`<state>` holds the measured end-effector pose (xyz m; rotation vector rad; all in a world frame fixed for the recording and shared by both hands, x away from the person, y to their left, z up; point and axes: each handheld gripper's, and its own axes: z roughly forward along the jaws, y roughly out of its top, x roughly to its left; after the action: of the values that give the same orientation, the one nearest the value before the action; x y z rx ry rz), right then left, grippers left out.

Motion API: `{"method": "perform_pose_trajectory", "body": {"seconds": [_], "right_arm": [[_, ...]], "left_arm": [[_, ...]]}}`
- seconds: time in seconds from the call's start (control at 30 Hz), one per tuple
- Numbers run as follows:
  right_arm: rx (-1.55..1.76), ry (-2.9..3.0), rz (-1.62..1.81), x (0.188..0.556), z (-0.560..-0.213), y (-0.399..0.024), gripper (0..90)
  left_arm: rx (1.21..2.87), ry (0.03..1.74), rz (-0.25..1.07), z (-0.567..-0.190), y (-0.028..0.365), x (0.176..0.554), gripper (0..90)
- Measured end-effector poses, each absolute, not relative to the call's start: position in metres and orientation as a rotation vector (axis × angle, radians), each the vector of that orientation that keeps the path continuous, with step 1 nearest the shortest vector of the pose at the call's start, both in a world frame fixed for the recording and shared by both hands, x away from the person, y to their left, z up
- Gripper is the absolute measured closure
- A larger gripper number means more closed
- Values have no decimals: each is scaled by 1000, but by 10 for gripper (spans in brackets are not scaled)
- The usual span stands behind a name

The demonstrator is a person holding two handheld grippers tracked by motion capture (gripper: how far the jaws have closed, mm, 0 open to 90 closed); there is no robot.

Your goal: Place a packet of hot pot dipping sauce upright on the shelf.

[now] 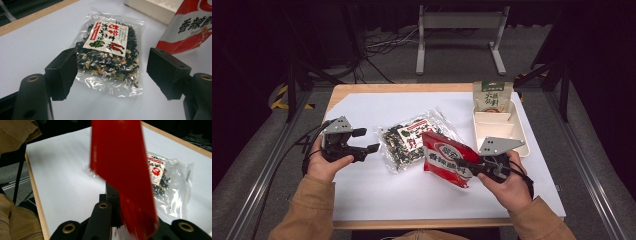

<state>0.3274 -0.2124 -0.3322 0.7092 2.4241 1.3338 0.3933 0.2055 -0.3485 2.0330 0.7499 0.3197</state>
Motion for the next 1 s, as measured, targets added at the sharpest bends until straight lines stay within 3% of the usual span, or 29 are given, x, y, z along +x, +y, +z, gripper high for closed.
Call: {"method": "perform_pose_trajectory", "body": {"seconds": [1.0], "right_arm": [[581,2396,1254,349,-282,-236,898]], "left_arm": [[2016,821,322,-355,220,396,264]]}}
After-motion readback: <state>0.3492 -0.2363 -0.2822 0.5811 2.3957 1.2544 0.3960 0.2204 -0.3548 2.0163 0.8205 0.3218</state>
